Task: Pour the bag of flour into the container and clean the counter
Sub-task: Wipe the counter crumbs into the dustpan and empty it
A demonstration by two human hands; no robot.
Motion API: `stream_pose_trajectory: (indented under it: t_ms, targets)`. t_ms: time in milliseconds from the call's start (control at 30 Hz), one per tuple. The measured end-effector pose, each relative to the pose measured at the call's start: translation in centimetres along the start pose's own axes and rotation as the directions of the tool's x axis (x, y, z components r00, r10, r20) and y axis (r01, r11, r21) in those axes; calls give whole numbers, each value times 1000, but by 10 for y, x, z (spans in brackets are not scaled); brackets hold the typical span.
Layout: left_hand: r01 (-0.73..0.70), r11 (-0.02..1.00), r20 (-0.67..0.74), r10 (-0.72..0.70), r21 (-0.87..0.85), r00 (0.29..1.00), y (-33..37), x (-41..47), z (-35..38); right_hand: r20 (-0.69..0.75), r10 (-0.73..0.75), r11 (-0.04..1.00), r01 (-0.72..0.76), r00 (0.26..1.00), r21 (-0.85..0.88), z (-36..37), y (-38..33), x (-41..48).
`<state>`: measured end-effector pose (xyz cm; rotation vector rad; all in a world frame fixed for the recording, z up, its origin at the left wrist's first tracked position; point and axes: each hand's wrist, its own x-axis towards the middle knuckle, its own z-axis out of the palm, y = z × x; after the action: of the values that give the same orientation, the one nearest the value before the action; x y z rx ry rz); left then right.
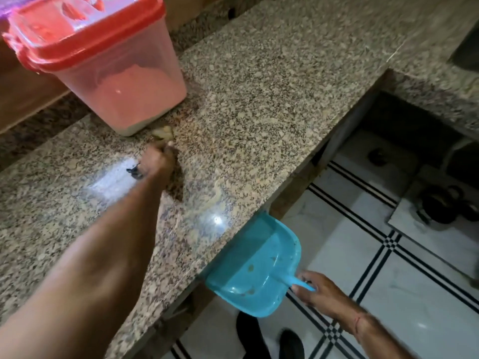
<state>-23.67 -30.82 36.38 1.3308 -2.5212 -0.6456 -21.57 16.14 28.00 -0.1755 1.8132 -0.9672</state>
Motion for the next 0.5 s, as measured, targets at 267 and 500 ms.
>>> stream_pose_trajectory:
  t_ms: [267, 500]
  targets:
    - [-602, 774, 298, 631, -195, 716, 112, -80, 80, 26, -13, 999, 12, 1000, 30, 5, 9, -2]
    - [-258, 869, 326, 412, -423, 851, 105, -18, 51, -7, -61, 994, 61, 998, 91, 1, -1, -20]
